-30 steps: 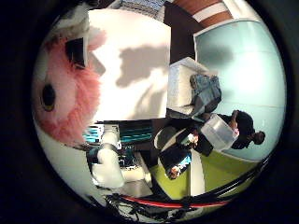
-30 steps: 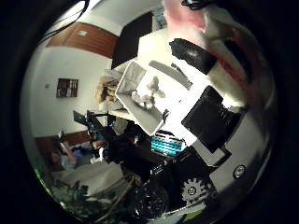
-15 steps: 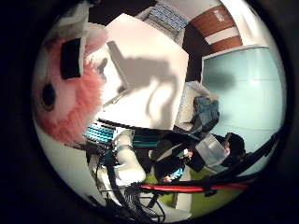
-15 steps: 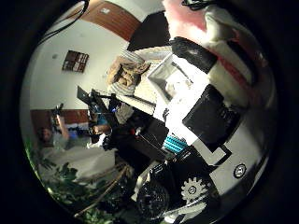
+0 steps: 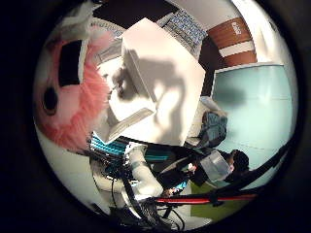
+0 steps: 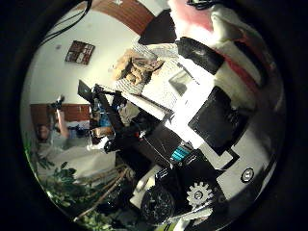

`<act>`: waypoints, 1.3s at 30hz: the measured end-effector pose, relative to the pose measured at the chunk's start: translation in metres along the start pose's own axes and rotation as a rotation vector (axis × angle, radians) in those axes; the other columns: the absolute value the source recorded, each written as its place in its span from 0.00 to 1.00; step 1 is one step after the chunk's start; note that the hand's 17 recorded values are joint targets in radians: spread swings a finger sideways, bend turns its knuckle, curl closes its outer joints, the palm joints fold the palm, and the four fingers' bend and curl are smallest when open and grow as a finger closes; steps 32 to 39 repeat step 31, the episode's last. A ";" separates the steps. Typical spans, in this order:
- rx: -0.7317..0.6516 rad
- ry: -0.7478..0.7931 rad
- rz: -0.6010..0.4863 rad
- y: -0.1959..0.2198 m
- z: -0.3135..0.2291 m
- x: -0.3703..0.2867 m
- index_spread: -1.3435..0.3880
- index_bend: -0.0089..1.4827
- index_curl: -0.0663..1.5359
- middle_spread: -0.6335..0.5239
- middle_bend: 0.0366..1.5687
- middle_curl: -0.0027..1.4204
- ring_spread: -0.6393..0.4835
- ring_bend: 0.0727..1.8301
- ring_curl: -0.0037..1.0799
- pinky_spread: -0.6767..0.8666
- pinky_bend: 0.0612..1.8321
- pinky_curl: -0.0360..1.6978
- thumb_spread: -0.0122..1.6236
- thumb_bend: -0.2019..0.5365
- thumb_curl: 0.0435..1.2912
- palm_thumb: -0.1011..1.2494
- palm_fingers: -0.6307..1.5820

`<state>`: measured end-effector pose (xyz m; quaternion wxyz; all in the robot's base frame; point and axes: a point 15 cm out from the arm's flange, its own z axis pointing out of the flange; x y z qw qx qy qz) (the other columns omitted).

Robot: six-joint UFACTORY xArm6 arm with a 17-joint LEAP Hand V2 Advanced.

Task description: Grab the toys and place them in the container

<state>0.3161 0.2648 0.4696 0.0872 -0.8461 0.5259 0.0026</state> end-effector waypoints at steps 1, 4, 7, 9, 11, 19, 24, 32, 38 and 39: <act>0.017 -0.006 -0.004 -0.004 -0.001 -0.001 0.57 0.40 0.68 0.34 0.69 0.66 0.33 0.69 0.68 0.21 0.53 0.59 0.75 0.23 0.32 0.71 0.68; 0.020 -0.010 -0.010 -0.005 0.003 -0.001 0.54 0.17 0.61 0.33 0.61 0.61 0.31 0.65 0.62 0.16 0.47 0.54 0.74 0.24 0.33 0.67 0.51; -0.011 -0.003 -0.014 -0.001 0.015 0.003 0.49 0.15 0.50 0.37 0.47 0.52 0.41 0.52 0.53 0.33 0.37 0.51 0.75 0.24 0.32 0.62 0.37; -0.030 0.001 -0.021 0.003 0.023 0.005 0.47 0.16 0.45 0.42 0.35 0.45 0.52 0.45 0.45 0.48 0.35 0.49 0.76 0.25 0.31 0.60 0.33; -0.049 0.003 -0.027 0.006 0.031 0.007 0.47 0.15 0.41 0.46 0.29 0.39 0.59 0.40 0.40 0.59 0.34 0.46 0.76 0.25 0.30 0.59 0.33; -0.071 0.020 -0.019 0.012 0.034 0.025 0.49 0.13 0.31 0.52 0.16 0.29 0.71 0.29 0.28 0.75 0.24 0.35 0.76 0.25 0.29 0.58 0.36; -0.085 0.025 0.025 0.030 0.029 0.056 0.50 0.12 0.27 0.51 0.15 0.26 0.72 0.26 0.24 0.76 0.21 0.30 0.76 0.25 0.28 0.58 0.39; -0.067 0.035 0.148 0.056 0.018 0.121 0.51 0.12 0.25 0.50 0.15 0.25 0.71 0.24 0.21 0.76 0.18 0.26 0.76 0.25 0.28 0.58 0.42; -0.067 0.035 0.148 0.056 0.018 0.121 0.51 0.12 0.25 0.50 0.15 0.25 0.71 0.24 0.21 0.76 0.18 0.26 0.76 0.25 0.28 0.58 0.42; -0.067 0.035 0.148 0.056 0.018 0.121 0.51 0.12 0.25 0.50 0.15 0.25 0.71 0.24 0.21 0.76 0.18 0.26 0.76 0.25 0.28 0.58 0.42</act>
